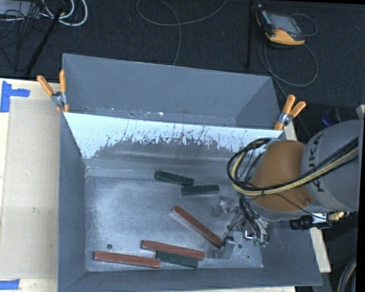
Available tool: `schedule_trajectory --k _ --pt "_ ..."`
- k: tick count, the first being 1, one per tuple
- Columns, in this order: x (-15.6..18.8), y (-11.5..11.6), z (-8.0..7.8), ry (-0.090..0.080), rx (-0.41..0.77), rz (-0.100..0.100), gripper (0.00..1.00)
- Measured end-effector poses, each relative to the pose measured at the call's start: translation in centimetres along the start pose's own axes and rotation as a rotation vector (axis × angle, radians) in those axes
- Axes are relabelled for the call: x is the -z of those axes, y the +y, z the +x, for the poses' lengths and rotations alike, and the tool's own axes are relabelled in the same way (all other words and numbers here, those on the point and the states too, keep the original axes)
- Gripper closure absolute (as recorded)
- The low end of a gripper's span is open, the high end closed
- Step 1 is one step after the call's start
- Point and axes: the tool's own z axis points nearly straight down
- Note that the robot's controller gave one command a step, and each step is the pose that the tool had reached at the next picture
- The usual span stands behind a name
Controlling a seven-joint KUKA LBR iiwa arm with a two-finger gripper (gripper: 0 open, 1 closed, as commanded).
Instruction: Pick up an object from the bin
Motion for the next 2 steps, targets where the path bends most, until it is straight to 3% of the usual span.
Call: schedule_trajectory --k 1,2 --pt "0.0 0.0 0.1 0.004 0.003 0.000 1.00" --pt "13.6 -1.0 0.3 -0.004 0.038 0.000 1.00"
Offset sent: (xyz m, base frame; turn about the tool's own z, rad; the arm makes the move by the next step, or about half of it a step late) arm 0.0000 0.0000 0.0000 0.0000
